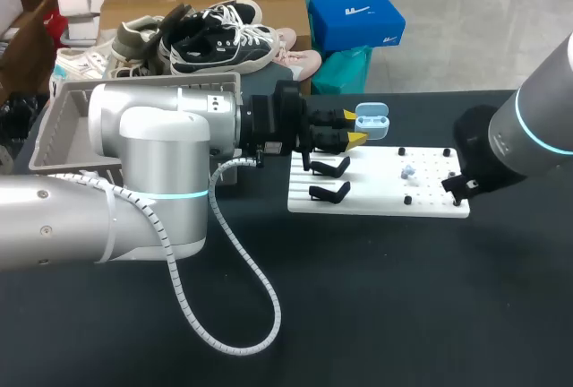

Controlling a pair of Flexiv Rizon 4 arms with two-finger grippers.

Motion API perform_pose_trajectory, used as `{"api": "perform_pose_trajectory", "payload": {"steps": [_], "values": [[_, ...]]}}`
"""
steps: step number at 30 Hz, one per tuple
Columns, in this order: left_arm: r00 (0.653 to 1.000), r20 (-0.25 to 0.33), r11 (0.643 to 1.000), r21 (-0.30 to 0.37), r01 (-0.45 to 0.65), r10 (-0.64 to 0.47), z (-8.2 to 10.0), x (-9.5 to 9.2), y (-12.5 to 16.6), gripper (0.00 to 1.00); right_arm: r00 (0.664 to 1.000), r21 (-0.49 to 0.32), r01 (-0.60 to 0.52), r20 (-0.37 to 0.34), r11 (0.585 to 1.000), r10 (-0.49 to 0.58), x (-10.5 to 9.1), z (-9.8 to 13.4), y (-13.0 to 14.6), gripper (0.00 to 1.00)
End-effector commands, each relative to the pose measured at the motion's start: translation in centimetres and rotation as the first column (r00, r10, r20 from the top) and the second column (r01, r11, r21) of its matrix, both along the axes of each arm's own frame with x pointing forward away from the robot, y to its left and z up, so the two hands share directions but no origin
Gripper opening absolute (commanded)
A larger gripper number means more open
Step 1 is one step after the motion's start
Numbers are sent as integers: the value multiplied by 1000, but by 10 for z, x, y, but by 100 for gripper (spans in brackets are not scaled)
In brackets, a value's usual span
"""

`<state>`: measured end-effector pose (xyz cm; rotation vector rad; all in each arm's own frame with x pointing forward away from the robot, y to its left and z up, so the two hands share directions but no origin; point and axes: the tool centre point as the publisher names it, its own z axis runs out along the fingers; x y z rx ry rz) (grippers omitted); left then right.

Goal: Pick up each earbud case from the left stands, insert the matching earbuds, close the lid, and place the case in the box.

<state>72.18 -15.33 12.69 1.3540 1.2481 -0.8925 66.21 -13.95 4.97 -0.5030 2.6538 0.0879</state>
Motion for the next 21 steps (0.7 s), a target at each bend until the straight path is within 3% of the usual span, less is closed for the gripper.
{"api": "perform_pose_trajectory", "payload": {"steps": [1,16,21], "values": [[1000,2,1000,-3,-1,1,-1,0,0,0,1000,16,-14,-2,1000,14,-13,10,-6,0],[1000,2,1000,-3,-1,1,-1,0,0,0,1000,16,-14,-2,1000,14,-13,10,-6,0],[1000,2,1000,-3,-1,1,-1,0,0,0,971,4,220,-92,976,-219,-6,18,-1,0]]}}
